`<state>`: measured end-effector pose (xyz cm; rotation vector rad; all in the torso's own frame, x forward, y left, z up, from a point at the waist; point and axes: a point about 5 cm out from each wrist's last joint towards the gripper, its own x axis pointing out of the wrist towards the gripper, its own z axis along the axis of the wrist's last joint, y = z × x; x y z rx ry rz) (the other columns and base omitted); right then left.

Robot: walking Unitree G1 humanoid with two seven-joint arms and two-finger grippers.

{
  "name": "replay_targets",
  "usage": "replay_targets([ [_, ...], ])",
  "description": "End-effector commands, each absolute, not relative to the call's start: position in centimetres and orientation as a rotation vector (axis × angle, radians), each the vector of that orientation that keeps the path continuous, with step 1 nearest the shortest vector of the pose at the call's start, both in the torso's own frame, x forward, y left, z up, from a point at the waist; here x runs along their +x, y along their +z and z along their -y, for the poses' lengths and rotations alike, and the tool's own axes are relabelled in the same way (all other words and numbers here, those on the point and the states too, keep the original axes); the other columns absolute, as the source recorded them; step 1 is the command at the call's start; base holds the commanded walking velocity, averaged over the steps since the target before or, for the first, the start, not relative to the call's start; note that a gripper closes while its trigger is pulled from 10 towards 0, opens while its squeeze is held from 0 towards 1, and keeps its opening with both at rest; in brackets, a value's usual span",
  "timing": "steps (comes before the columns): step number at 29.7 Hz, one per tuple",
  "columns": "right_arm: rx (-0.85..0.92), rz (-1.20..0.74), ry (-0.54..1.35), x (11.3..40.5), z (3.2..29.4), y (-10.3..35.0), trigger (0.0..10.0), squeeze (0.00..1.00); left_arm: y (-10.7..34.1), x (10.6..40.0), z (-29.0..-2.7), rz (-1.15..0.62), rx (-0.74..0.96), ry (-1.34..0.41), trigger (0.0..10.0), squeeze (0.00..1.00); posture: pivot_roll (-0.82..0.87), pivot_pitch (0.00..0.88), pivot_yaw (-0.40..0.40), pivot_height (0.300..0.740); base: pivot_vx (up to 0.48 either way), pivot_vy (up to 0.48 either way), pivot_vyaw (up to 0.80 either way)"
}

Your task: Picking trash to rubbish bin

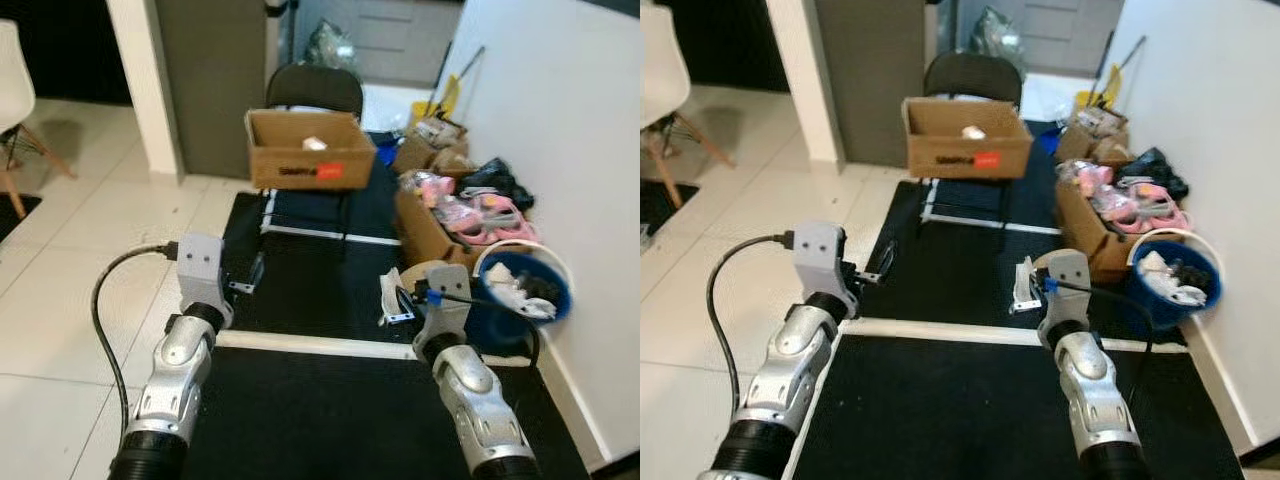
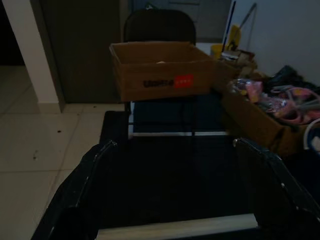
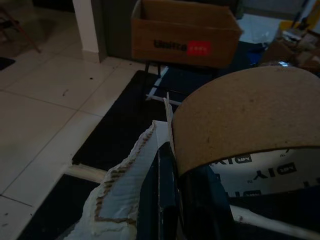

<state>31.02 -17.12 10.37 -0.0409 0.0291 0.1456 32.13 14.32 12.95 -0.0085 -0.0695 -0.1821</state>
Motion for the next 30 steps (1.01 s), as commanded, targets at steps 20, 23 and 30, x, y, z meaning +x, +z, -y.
replay_targets([
  [20, -0.047, -0.055, 0.122, 31.08, 17.77, 9.94, 10.0, 0.00, 12.77, 32.14, -13.56, 0.052, 0.007, -0.210, 10.0, 0.00, -0.10, 0.027, -0.035, 0.740, 0.344, 0.000, -0.57],
  [23, -0.041, -0.066, 0.133, 31.05, 17.63, 9.76, 10.0, 0.00, 12.69, 32.11, -13.55, 0.050, 0.008, -0.210, 10.0, 0.00, -0.10, 0.029, -0.035, 0.740, 0.344, 0.000, -0.19],
  [30, -0.058, -0.079, 0.153, 30.76, 17.48, 9.36, 10.0, 0.00, 12.28, 31.85, -13.66, 0.043, 0.012, -0.193, 10.0, 0.00, -0.10, 0.034, -0.044, 0.740, 0.342, 0.000, 0.00],
])
